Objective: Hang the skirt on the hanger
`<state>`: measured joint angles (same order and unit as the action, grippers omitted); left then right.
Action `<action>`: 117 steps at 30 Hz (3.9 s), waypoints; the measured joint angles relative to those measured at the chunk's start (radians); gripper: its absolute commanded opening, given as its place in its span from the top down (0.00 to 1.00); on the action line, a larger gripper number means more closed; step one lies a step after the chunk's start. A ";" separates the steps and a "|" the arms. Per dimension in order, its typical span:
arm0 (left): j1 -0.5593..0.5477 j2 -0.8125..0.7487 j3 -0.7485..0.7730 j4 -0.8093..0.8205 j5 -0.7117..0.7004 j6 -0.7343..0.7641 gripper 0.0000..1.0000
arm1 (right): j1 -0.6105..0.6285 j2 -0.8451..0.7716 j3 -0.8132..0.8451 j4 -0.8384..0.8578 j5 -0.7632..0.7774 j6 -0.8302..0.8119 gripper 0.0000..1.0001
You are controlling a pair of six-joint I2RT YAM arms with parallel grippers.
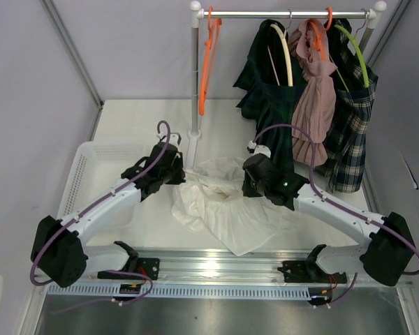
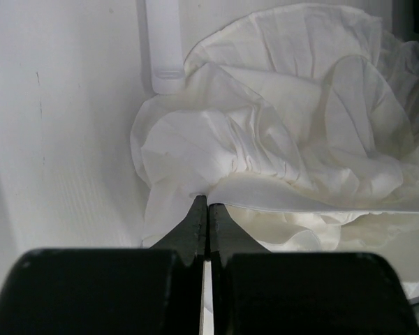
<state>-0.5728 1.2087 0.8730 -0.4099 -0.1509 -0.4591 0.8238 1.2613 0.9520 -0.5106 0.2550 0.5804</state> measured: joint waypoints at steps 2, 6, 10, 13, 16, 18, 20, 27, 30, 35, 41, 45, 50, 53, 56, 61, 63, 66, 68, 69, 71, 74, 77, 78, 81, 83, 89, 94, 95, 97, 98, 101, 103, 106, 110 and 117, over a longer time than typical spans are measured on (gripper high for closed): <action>0.013 0.020 0.006 0.008 0.009 0.007 1.00 | -0.010 0.017 0.006 0.013 -0.011 -0.006 1.00; 0.024 0.050 0.012 0.015 0.027 0.016 1.00 | -0.039 0.051 0.011 0.036 -0.040 -0.021 0.91; 0.025 0.069 0.020 0.031 0.053 0.021 1.00 | -0.065 0.063 0.031 0.036 -0.066 -0.038 0.67; 0.026 0.069 0.020 0.035 0.068 0.024 1.00 | -0.074 0.063 0.070 0.032 -0.070 -0.053 0.51; 0.026 0.069 0.020 0.037 0.084 0.024 0.99 | -0.073 0.063 0.112 0.026 -0.074 -0.063 0.38; 0.026 0.069 0.021 0.040 0.092 0.025 0.98 | -0.073 0.063 0.139 0.013 -0.076 -0.066 0.30; 0.026 0.069 0.021 0.043 0.102 0.025 0.98 | -0.072 0.061 0.164 -0.004 -0.077 -0.066 0.28; 0.026 0.069 0.021 0.050 0.116 0.025 0.96 | -0.064 0.038 0.270 -0.029 -0.078 -0.084 0.24; 0.026 0.069 0.021 0.050 0.124 0.025 0.96 | -0.062 0.041 0.376 -0.016 -0.071 -0.113 0.21; 0.026 0.069 0.021 0.050 0.129 0.026 0.96 | -0.062 0.098 0.632 0.054 -0.045 -0.180 0.17; 0.026 0.069 0.021 0.050 0.133 0.034 0.96 | -0.079 0.267 0.936 0.159 -0.024 -0.255 0.13; 0.026 0.069 0.021 0.050 0.143 0.036 0.95 | -0.096 0.418 1.093 0.184 -0.016 -0.287 0.10; 0.026 0.069 0.013 0.061 0.159 0.042 0.96 | -0.103 0.570 1.198 0.179 -0.010 -0.306 0.05; 0.026 0.069 0.006 0.066 0.166 0.042 0.96 | -0.103 0.668 1.310 0.166 -0.003 -0.314 0.04; 0.026 0.069 0.006 0.070 0.175 0.042 0.96 | -0.098 0.734 1.406 0.135 0.023 -0.330 0.04; 0.026 0.069 0.006 0.072 0.184 0.042 0.96 | -0.079 0.743 1.441 0.118 0.105 -0.362 0.09; 0.026 0.069 0.006 0.072 0.185 0.042 0.96 | -0.076 0.743 1.450 0.117 0.134 -0.378 0.11; 0.026 0.069 0.006 0.072 0.188 0.043 0.96 | -0.072 0.743 1.452 0.114 0.162 -0.400 0.20; 0.026 0.069 0.006 0.072 0.189 0.043 0.96 | -0.071 0.743 1.452 0.108 0.178 -0.412 0.25; 0.026 0.069 0.006 0.072 0.189 0.043 0.96 | -0.071 0.743 1.452 0.105 0.183 -0.420 0.30; 0.026 0.069 0.006 0.072 0.189 0.043 0.96 | -0.071 0.743 1.452 0.100 0.195 -0.434 0.34; 0.026 0.069 0.006 0.072 0.189 0.043 0.96 | -0.071 0.743 1.452 0.089 0.208 -0.450 0.38; 0.026 0.069 0.006 0.073 0.189 0.043 0.96 | -0.070 0.743 1.452 0.081 0.214 -0.463 0.39; 0.026 0.069 0.006 0.073 0.189 0.043 0.96 | -0.070 0.743 1.452 0.080 0.217 -0.468 0.40; 0.026 0.069 0.006 0.073 0.189 0.043 0.96 | -0.070 0.743 1.452 0.074 0.224 -0.480 0.41; 0.026 0.069 0.006 0.073 0.190 0.043 0.96 | -0.070 0.743 1.452 0.073 0.229 -0.487 0.42; 0.026 0.069 0.006 0.074 0.190 0.043 0.96 | -0.076 0.743 1.452 0.064 0.235 -0.502 0.51; 0.026 0.069 0.006 0.079 0.190 0.043 0.96 | -0.082 0.743 1.452 0.057 0.233 -0.508 0.61; 0.026 0.069 0.006 0.079 0.190 0.043 0.96 | -0.082 0.743 1.452 0.057 0.233 -0.510 0.65; 0.026 0.069 0.006 0.079 0.190 0.043 0.96 | -0.084 0.743 1.452 0.056 0.231 -0.513 0.72; 0.026 0.069 0.006 0.079 0.190 0.043 0.96 | -0.085 0.743 1.452 0.056 0.229 -0.514 0.80; 0.026 0.069 0.006 0.079 0.190 0.043 0.96 | -0.090 0.743 1.452 0.055 0.224 -0.520 0.92; 0.026 0.069 0.006 0.080 0.190 0.043 0.96 | -0.094 0.743 1.453 0.055 0.221 -0.523 0.97; 0.026 0.069 0.006 0.079 0.190 0.043 0.96 | -0.096 0.743 1.454 0.055 0.216 -0.526 1.00; 0.026 0.069 0.006 0.079 0.190 0.046 0.96 | -0.100 0.743 1.455 0.058 0.211 -0.529 1.00; 0.026 0.069 0.006 0.079 0.190 0.050 0.95 | -0.106 0.740 1.455 0.079 0.207 -0.530 1.00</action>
<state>-0.5465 1.2774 0.8791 -0.3305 0.0391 -0.4091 0.7174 2.0018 2.4073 -0.4320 0.4618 0.0502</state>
